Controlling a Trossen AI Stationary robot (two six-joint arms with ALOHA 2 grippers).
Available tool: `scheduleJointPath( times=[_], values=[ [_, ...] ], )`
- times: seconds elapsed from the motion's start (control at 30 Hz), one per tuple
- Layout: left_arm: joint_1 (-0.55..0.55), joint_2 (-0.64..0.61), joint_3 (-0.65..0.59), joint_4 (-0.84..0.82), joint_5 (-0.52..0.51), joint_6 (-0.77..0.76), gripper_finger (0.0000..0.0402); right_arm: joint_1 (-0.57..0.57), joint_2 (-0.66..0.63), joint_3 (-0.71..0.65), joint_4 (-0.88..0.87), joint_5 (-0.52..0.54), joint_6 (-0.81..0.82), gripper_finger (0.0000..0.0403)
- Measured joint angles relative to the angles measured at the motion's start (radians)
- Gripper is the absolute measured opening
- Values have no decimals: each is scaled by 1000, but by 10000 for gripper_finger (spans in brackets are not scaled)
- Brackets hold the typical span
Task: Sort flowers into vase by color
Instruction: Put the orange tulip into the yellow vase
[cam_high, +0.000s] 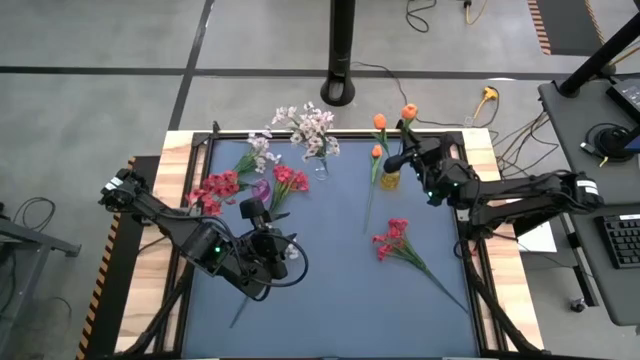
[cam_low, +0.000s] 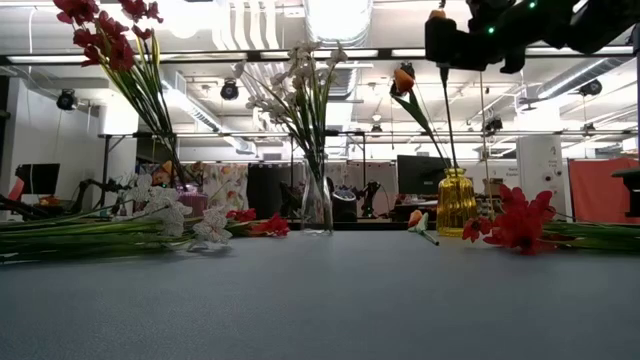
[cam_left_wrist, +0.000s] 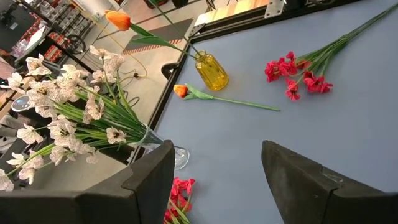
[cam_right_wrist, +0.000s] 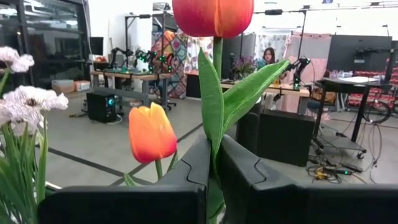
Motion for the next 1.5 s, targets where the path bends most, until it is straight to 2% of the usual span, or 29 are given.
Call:
scheduleJointPath(
  times=[0.8, 1.5],
  values=[
    [0, 0, 0, -5, 0, 0, 223, 0, 42, 0, -15, 19, 0, 21],
    [0, 0, 0, -6, 0, -1, 223, 0, 42, 0, -75, 44, -1, 122]
  ],
)
